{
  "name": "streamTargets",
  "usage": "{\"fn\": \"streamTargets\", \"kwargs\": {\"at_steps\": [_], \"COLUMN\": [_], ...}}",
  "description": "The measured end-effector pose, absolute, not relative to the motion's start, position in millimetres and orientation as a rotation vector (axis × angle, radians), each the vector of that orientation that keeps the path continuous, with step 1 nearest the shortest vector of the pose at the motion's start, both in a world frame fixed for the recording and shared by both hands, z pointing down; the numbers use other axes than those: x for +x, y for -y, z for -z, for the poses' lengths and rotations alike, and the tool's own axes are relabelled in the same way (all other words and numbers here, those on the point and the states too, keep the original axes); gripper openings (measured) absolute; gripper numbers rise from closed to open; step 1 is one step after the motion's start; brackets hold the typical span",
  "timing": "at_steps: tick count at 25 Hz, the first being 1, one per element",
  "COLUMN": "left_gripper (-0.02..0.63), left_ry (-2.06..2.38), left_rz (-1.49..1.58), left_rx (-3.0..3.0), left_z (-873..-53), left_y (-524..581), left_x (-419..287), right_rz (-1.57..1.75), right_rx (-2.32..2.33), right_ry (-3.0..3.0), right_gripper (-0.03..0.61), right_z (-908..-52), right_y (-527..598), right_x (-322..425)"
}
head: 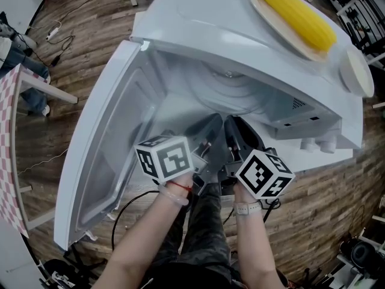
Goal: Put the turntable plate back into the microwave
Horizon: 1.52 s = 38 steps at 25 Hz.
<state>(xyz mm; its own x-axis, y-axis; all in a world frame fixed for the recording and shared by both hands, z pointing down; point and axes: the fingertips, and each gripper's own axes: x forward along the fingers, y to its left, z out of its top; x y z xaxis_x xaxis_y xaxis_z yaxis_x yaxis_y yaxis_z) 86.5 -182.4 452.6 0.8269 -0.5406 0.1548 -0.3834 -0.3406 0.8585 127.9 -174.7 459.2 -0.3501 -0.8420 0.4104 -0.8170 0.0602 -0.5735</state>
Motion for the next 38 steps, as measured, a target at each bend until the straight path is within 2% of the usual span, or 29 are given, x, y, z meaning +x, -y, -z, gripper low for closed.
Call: {"fn": "streamTargets", "kwargs": {"at_steps": [15,30,38], "left_gripper": [0.012,0.012,0.012], "left_ry": [0.714,0.744,0.828], "left_rz": [0.112,-0.001,-0.100], "left_rx": [2.036,2.143,2.334], "left_z": [-454,-451,-433], "left_y": [180,161,150], "left_x": [87,79,71], "right_rz": [1.173,1.115,0.935], "right_rx": [-1.770,-1.778,-1.816], "right_ry": [-2.297,-2.351,-2.455], "right_gripper": [0.087,0.043,0.040], "right_z": [-463,-451,-429], "right_y": [168,151,138], "right_x": [123,111,103]}}
